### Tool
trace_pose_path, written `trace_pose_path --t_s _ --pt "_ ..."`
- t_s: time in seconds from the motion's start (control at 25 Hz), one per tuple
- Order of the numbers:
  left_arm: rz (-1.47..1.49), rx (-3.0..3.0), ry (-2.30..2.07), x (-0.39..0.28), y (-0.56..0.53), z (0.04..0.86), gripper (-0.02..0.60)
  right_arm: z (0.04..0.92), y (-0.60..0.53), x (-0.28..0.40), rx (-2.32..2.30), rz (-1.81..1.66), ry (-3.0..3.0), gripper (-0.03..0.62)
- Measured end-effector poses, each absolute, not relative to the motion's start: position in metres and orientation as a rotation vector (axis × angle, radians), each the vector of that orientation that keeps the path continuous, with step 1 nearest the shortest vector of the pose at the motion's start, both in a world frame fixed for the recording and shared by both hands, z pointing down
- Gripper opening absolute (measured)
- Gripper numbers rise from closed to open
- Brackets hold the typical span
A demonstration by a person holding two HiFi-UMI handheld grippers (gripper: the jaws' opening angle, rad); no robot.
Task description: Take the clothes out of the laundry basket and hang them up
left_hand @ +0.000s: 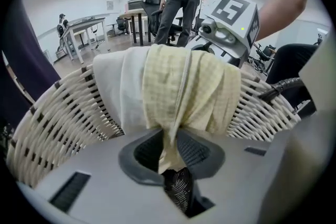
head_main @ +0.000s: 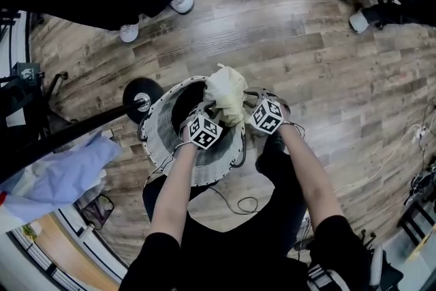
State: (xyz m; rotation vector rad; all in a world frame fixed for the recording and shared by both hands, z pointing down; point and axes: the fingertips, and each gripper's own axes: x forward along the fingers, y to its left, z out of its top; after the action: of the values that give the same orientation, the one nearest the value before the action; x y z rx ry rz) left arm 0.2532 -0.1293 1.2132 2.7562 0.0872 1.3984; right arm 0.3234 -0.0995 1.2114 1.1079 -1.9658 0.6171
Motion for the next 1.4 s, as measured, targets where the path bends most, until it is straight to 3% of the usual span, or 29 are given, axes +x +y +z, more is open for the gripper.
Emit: trace_pose_path --t_s 0.04,0.16,0.52,1.12,1.4 --pt "1.401 2.757 0.084 0.253 -0.129 1.211 0.069 1.21 -0.098 0.321 1.104 0.616 -1.968 0.099" --pt "1.422 2.723 0.065 0.245 -0.128 1.203 0.044 1.201 -0.092 0.325 1.142 0.647 -1.947 0.045" --pt "1.419 2.683 -0.129 0.213 -0.145 1.121 0.038 1.115 -0.073 0.356 1.352 0.704 -1.857 0.04" --pt "1.297 2.753 -0.309 0.184 -0.168 0.925 0.032 0.908 -0.094 0.333 1.423 0.539 -1.873 0.037" --pt "1.255 2.763 -0.519 0.139 -0.173 0.85 0.032 0.832 -0.112 0.298 1.366 0.407 -1.973 0.037"
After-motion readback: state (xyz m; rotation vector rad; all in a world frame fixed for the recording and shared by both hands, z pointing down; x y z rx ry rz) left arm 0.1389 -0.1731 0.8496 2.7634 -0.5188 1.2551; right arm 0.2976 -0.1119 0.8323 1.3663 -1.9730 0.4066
